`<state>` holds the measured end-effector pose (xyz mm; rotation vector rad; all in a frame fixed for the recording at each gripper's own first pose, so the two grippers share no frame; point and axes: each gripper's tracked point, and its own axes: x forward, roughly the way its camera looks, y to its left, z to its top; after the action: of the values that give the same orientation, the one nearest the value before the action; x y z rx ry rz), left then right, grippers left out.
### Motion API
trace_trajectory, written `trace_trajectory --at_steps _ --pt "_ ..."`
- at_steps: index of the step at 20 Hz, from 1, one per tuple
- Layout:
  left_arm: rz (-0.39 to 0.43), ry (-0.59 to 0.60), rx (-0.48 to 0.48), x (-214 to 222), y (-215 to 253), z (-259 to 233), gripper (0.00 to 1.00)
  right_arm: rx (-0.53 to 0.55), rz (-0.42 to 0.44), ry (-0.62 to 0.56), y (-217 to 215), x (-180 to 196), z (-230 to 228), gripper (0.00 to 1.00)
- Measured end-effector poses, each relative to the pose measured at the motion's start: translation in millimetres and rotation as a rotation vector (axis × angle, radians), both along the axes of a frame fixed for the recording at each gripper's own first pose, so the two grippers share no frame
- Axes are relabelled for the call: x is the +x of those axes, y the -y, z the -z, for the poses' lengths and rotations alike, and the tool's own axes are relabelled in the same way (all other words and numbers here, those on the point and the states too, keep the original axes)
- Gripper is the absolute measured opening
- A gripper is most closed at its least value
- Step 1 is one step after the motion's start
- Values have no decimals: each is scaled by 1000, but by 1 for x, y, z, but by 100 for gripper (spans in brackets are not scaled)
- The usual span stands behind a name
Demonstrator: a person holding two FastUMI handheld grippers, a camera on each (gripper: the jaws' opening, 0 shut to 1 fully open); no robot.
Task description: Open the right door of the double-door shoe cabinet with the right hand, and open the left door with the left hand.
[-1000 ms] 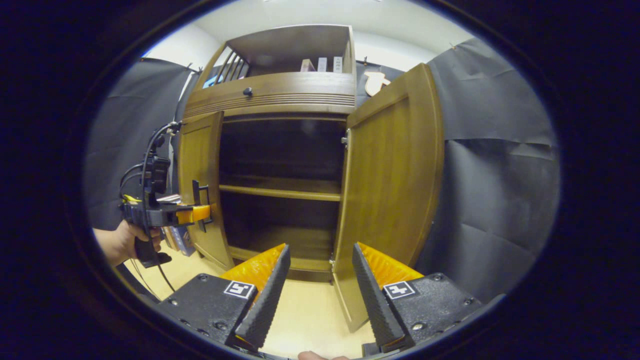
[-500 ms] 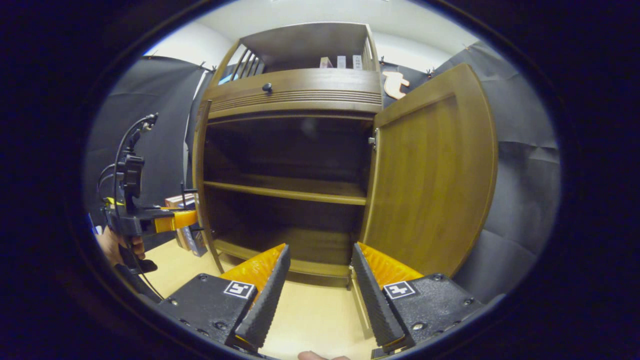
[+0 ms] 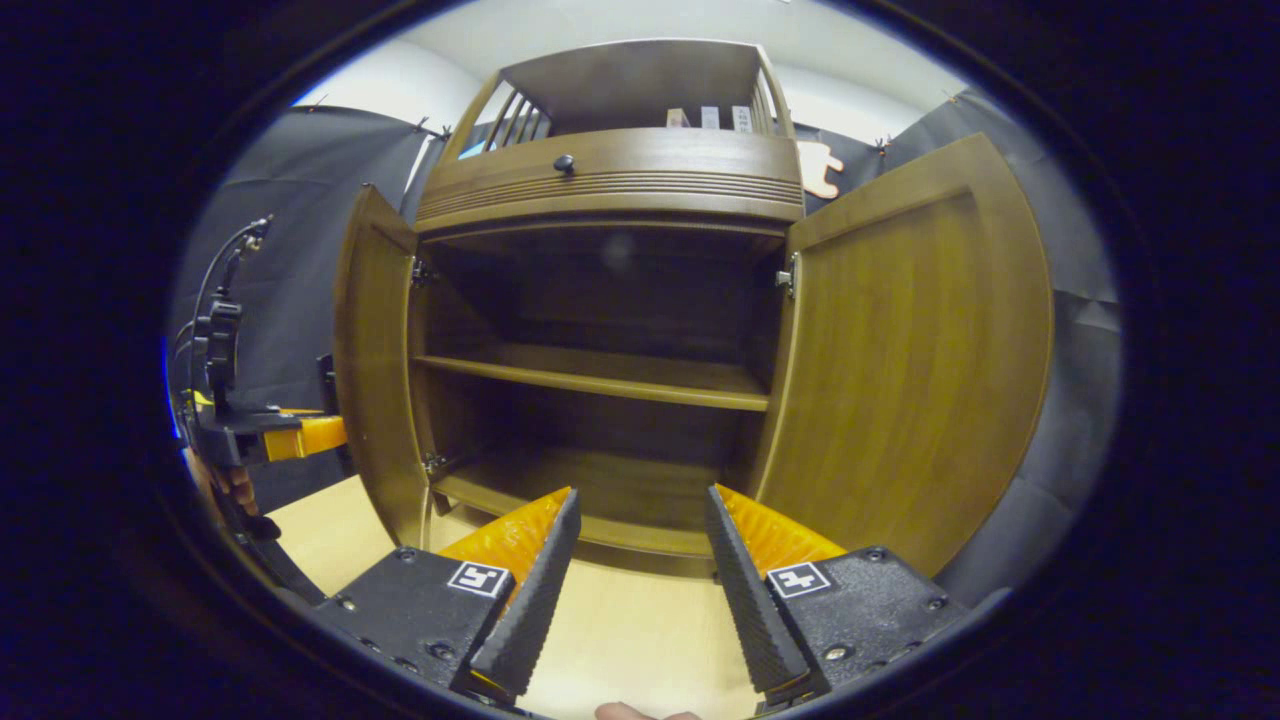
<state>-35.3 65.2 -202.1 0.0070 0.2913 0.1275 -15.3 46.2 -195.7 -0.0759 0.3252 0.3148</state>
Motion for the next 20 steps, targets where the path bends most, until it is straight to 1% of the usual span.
trace_trajectory --at_steps 1,3,6,7,8,9,10,11,12,13,16,19,20 --pt "-15 2 13 -5 -9 -1 28 -1 -5 0 -3 1 -1 82" --pt "-47 5 20 -12 -24 -2 28 -1 -12 3 -9 3 -1 82" --pt "-96 10 7 -21 -47 -4 28 0 -21 6 -18 5 -3 82" --pt "-109 15 3 -23 -55 -5 28 -1 -22 8 -21 6 -4 80" --pt "-122 18 0 -26 -62 -5 28 0 -26 7 -24 6 -4 82" --pt "-136 18 -2 -28 -69 -5 28 -2 -27 8 -28 7 -4 82" --pt "-145 21 -3 -30 -76 -5 25 -4 -31 8 -30 6 -4 82" --pt "-144 17 -27 -34 -79 -5 34 -8 -32 9 -31 6 -5 82" --pt "-151 21 -34 -36 -83 -6 22 -8 -32 11 -33 6 -6 80" --pt "-149 15 -29 -39 -87 -5 22 -11 -34 10 -34 5 -5 82" --pt "-156 21 -9 -48 -97 -9 22 -15 -31 16 -37 4 -7 82" --pt "-180 21 -17 -60 -111 -13 22 -12 -32 18 -39 4 -10 80" --pt "-188 25 -19 -63 -114 -15 22 -9 -32 20 -40 5 -12 82"
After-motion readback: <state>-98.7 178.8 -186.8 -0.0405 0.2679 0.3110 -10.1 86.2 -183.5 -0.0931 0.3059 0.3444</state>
